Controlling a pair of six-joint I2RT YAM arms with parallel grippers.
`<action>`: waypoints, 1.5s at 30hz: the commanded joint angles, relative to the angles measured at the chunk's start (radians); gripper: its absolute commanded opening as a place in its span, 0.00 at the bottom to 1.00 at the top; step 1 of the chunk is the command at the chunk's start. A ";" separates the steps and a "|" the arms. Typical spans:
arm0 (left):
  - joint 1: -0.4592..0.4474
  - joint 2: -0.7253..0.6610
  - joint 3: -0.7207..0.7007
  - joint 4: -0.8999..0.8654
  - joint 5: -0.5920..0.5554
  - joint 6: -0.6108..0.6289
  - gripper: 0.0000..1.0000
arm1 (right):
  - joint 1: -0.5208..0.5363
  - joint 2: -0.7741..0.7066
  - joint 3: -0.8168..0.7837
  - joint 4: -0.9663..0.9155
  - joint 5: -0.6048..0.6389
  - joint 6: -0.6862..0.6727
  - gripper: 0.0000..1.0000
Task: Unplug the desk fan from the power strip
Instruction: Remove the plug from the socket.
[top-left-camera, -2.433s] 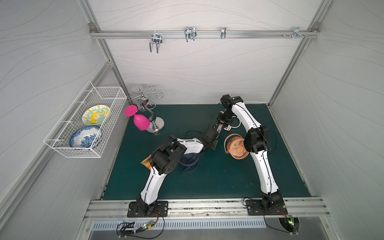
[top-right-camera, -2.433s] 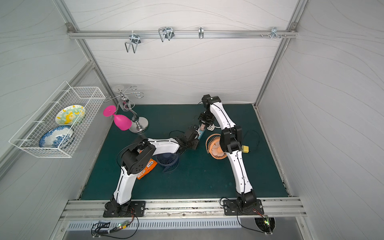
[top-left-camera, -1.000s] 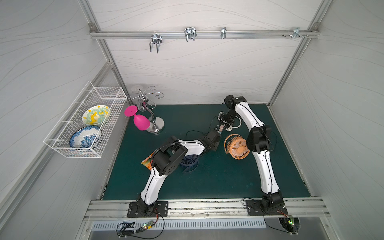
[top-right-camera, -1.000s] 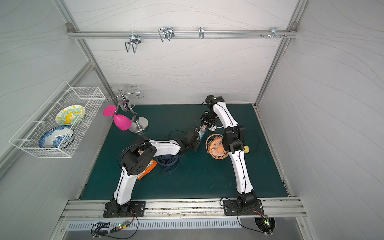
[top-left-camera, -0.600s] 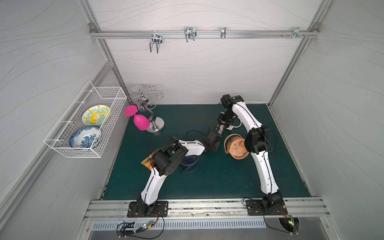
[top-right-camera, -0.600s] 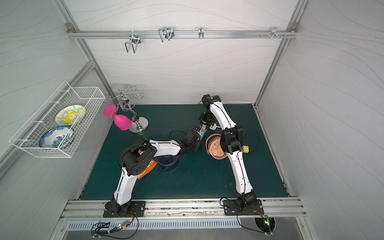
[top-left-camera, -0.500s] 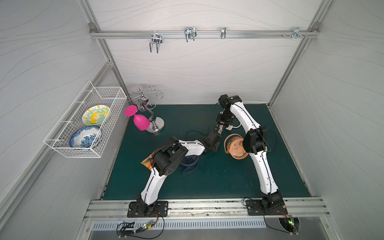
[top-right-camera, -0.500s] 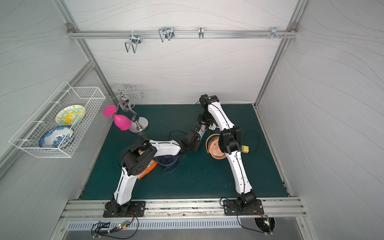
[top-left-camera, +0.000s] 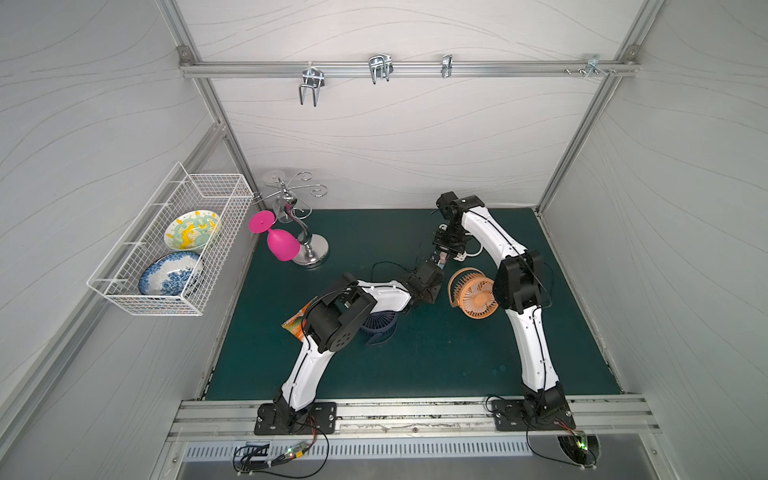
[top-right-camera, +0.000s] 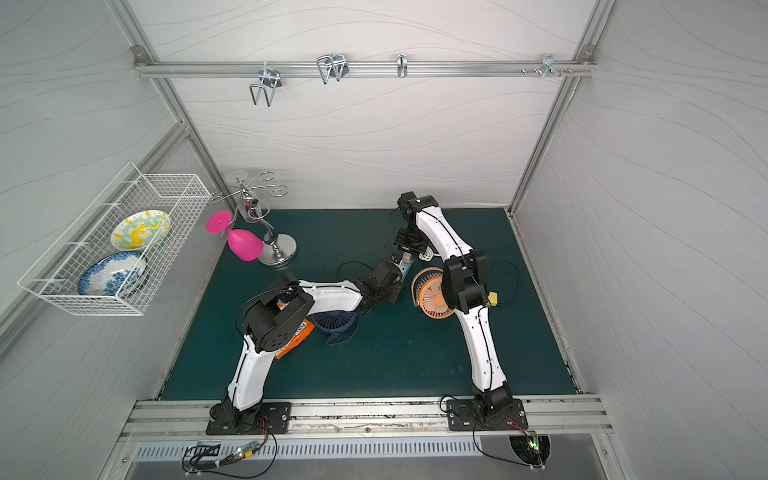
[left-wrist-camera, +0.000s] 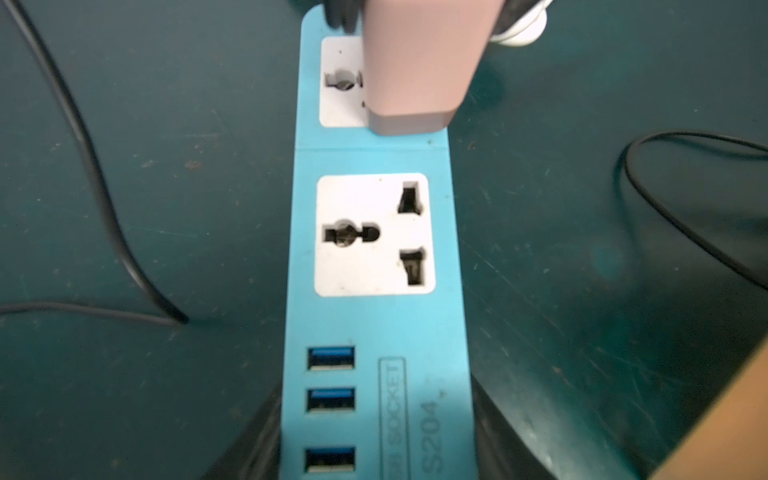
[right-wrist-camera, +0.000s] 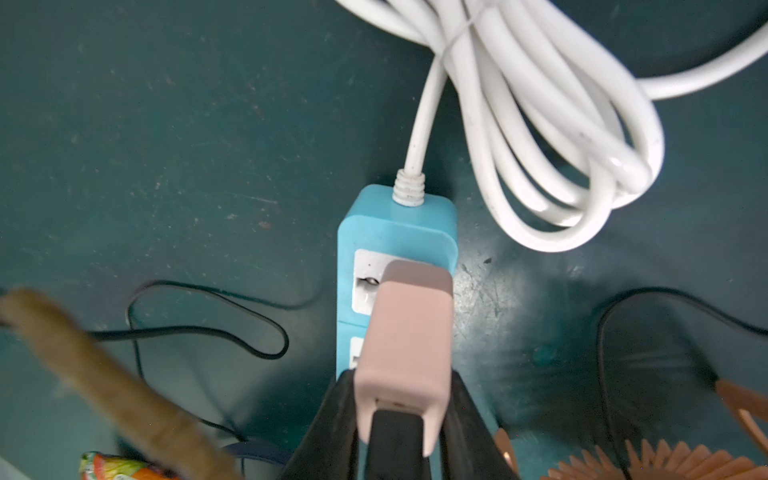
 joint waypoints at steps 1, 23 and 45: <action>-0.063 0.064 -0.043 -0.152 0.191 0.057 0.00 | -0.004 -0.083 0.017 0.129 -0.225 0.082 0.00; -0.065 0.065 -0.048 -0.149 0.193 0.056 0.00 | -0.100 -0.113 -0.066 0.225 -0.393 0.172 0.00; -0.073 0.041 0.014 -0.202 0.204 0.061 0.00 | 0.029 0.076 0.241 -0.090 -0.149 -0.094 0.00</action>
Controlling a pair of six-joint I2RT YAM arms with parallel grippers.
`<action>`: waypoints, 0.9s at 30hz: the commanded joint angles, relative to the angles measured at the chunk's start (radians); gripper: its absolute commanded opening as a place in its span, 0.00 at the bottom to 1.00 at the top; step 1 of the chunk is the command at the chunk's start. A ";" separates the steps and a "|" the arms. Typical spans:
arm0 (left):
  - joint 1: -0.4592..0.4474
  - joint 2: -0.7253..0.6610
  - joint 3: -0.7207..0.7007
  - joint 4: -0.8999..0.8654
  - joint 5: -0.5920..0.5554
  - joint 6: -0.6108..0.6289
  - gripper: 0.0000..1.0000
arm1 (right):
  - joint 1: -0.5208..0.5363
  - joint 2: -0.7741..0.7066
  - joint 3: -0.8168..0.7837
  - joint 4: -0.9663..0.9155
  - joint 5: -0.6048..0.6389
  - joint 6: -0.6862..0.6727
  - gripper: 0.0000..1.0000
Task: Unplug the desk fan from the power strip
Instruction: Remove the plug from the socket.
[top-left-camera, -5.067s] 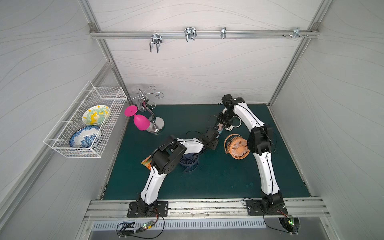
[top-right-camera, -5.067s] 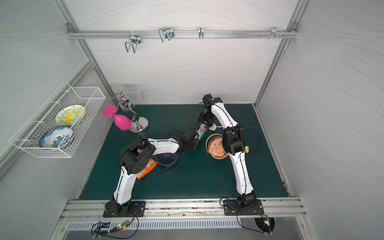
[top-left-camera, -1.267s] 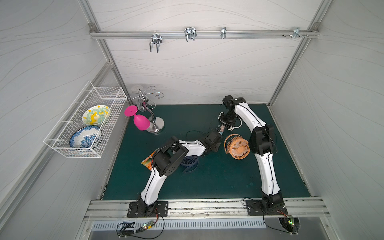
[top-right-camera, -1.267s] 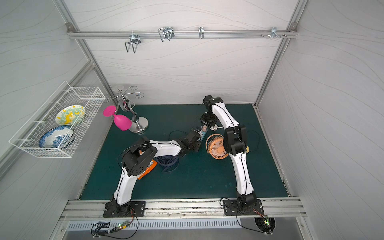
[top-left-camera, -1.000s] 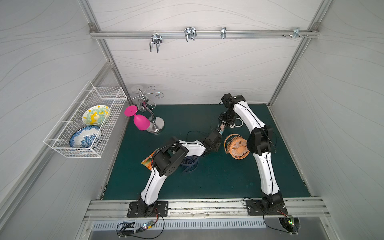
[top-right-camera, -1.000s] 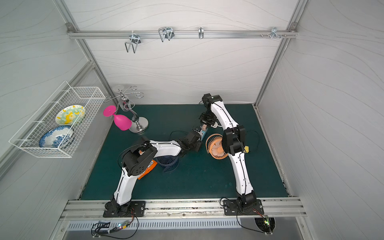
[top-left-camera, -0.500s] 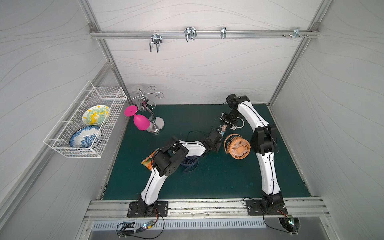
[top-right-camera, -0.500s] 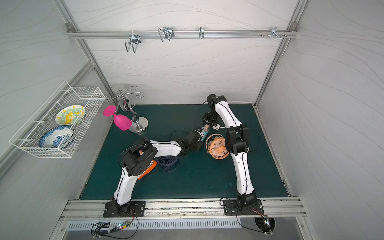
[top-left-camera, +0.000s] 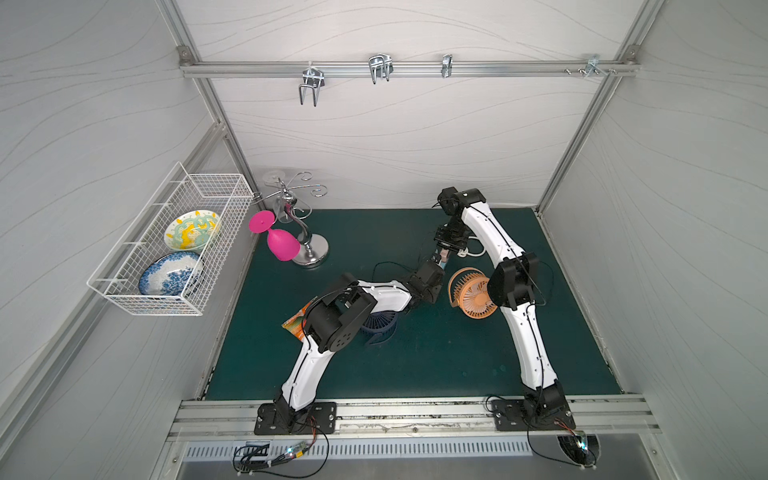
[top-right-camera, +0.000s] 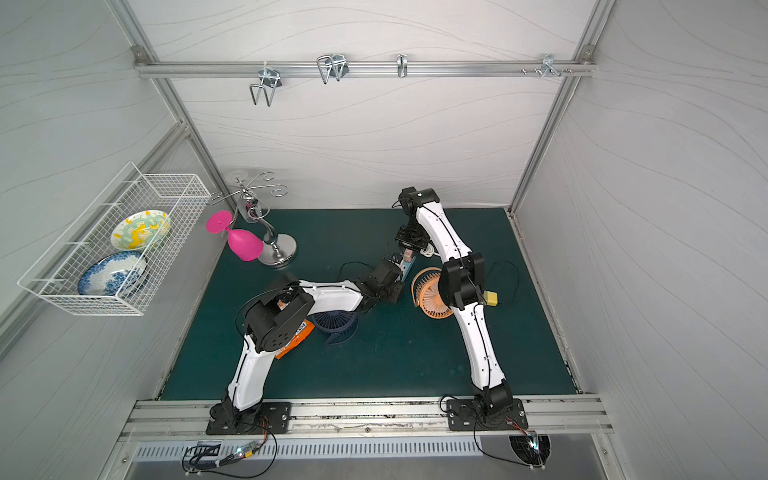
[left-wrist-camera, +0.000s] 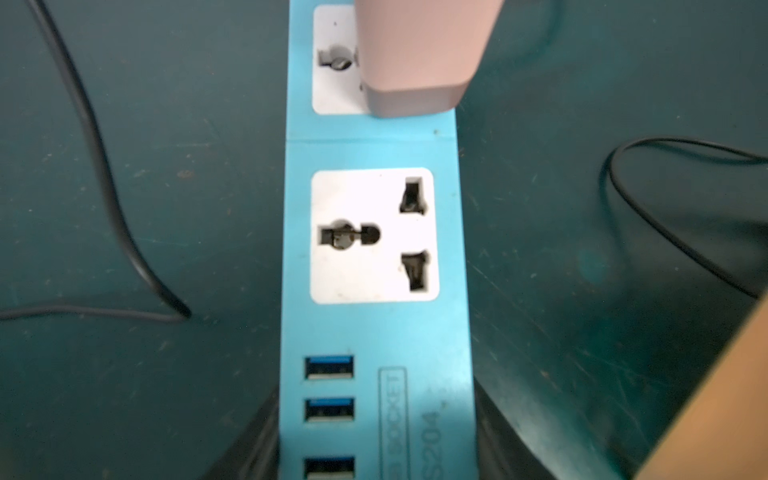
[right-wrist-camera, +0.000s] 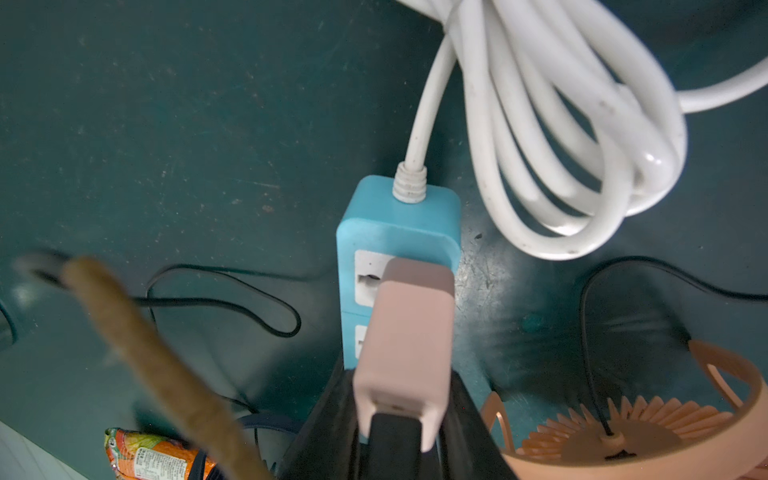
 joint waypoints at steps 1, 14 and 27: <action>-0.069 0.034 0.006 -0.191 0.186 0.061 0.05 | 0.031 -0.047 -0.044 0.124 -0.145 -0.070 0.00; -0.038 0.085 0.132 -0.209 0.127 0.106 0.59 | 0.020 -0.131 -0.191 0.214 -0.215 -0.053 0.00; -0.008 0.131 0.213 -0.209 0.069 0.100 0.69 | 0.021 -0.169 -0.238 0.222 -0.221 -0.058 0.00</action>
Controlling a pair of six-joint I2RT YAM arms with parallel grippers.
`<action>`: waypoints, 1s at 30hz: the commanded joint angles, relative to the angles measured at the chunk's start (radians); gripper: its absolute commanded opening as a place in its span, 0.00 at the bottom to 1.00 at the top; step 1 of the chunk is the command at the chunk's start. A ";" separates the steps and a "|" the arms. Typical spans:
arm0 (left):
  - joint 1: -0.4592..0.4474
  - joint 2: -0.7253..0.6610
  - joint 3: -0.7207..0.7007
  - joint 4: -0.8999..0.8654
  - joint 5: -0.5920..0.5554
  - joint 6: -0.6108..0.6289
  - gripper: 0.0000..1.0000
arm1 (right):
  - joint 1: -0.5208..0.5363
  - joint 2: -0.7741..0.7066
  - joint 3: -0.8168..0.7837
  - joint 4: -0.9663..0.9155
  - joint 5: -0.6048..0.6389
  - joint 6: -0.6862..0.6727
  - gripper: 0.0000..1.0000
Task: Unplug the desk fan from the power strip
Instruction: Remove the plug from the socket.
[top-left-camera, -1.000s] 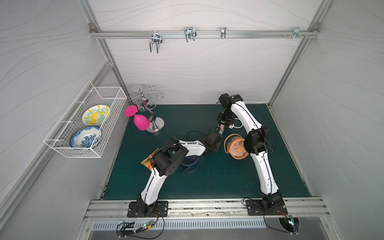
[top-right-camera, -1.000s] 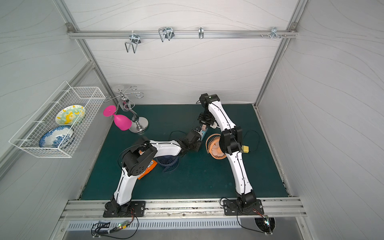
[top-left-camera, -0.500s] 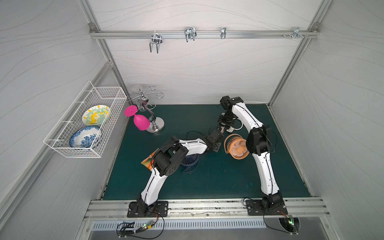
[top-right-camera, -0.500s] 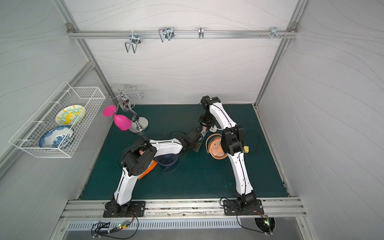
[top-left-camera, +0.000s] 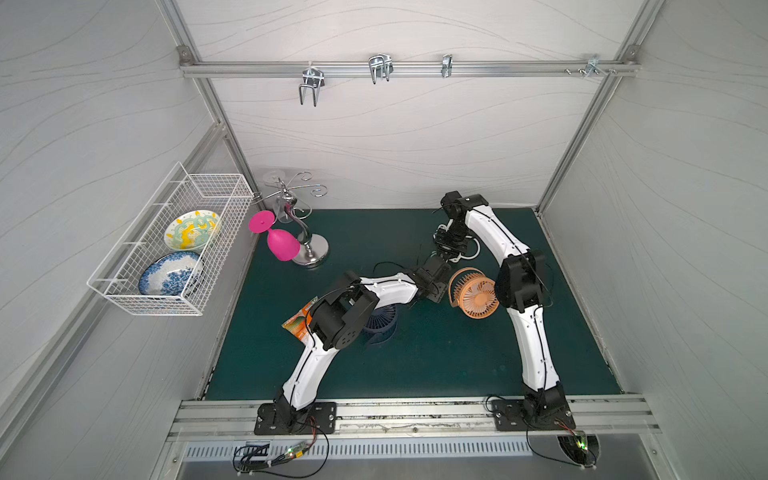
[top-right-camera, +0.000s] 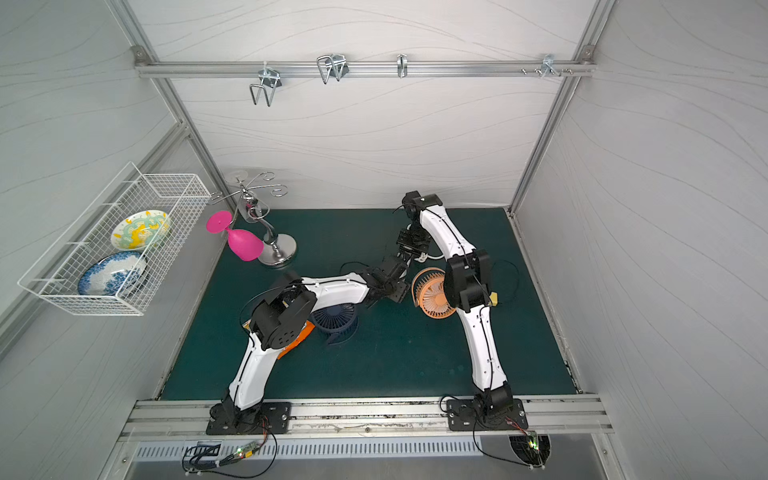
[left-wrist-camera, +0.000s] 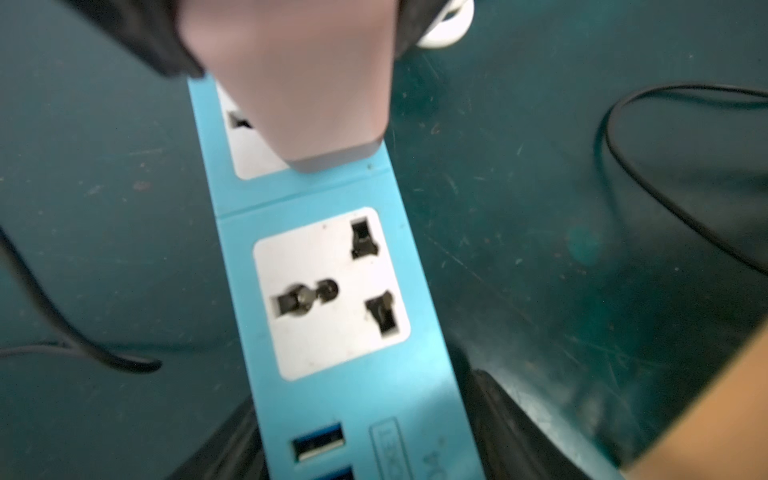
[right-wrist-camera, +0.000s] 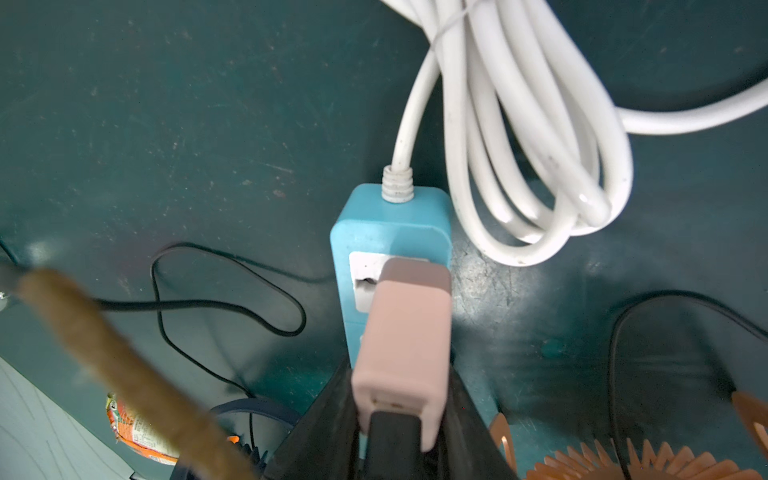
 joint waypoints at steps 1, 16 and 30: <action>-0.005 0.081 0.052 0.001 0.029 0.019 0.68 | 0.037 -0.072 -0.009 0.050 -0.141 -0.001 0.00; 0.000 0.026 -0.079 0.048 0.097 -0.009 0.00 | -0.009 -0.143 -0.059 0.105 -0.139 0.079 0.00; -0.034 0.007 -0.146 0.034 0.155 0.039 0.00 | 0.058 0.027 0.206 -0.071 -0.073 -0.017 0.00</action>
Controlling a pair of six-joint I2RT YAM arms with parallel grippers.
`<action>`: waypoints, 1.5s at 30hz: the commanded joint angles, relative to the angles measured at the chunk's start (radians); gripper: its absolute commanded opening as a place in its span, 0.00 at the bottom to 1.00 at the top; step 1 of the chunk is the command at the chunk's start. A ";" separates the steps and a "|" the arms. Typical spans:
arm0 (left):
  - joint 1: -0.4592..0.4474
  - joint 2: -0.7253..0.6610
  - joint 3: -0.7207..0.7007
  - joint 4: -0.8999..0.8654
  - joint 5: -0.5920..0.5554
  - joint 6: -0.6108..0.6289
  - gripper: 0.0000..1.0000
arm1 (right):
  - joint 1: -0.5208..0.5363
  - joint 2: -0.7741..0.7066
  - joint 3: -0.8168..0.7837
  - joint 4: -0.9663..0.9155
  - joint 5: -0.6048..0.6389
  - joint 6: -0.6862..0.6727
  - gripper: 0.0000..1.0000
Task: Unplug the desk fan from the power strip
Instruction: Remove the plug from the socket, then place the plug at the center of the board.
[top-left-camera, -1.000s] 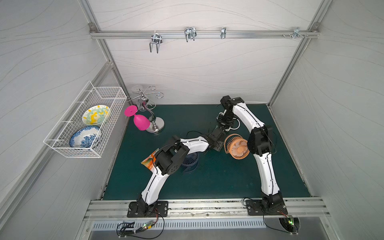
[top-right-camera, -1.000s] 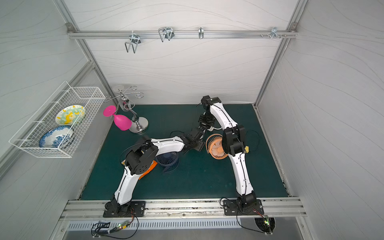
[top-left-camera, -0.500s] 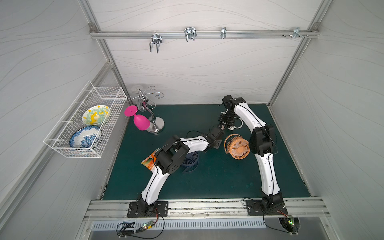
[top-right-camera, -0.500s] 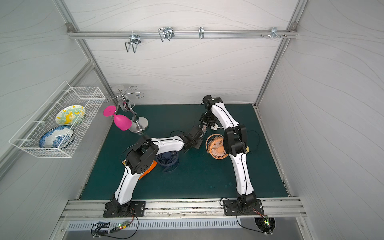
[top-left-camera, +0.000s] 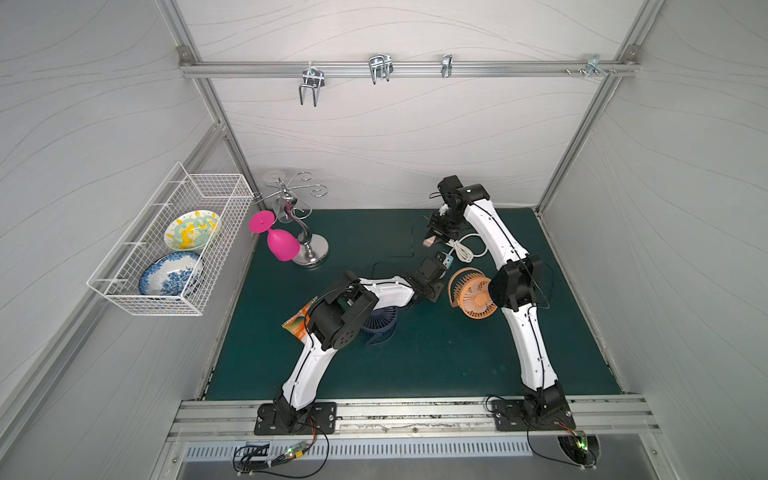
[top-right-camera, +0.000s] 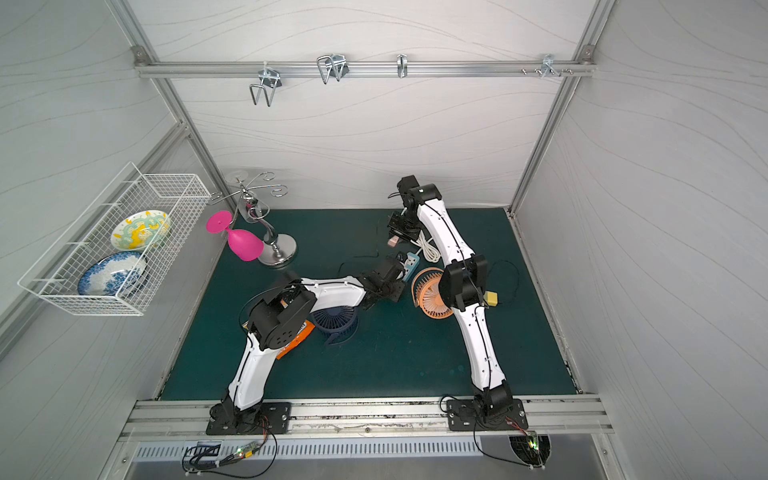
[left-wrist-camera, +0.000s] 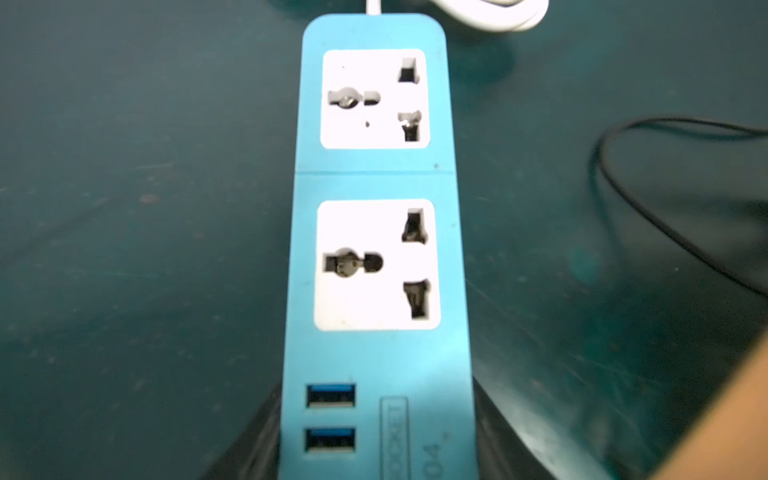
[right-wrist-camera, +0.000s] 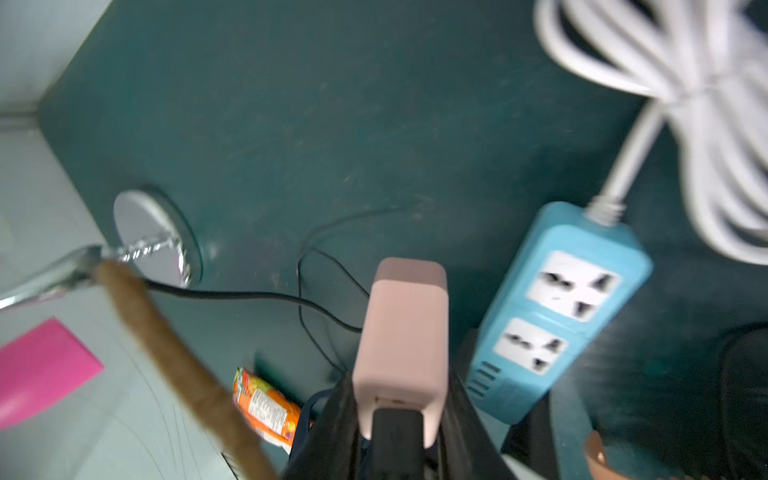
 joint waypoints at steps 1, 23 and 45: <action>-0.038 0.026 -0.047 -0.118 0.123 0.033 0.00 | 0.014 -0.068 -0.138 -0.024 0.009 -0.078 0.00; -0.037 -0.069 -0.132 -0.143 0.058 -0.020 0.00 | -0.153 -0.193 -0.292 0.193 -0.137 -0.046 0.00; -0.067 -0.137 -0.247 -0.142 0.015 -0.119 0.00 | -0.081 0.086 -0.273 0.461 -0.480 0.025 0.00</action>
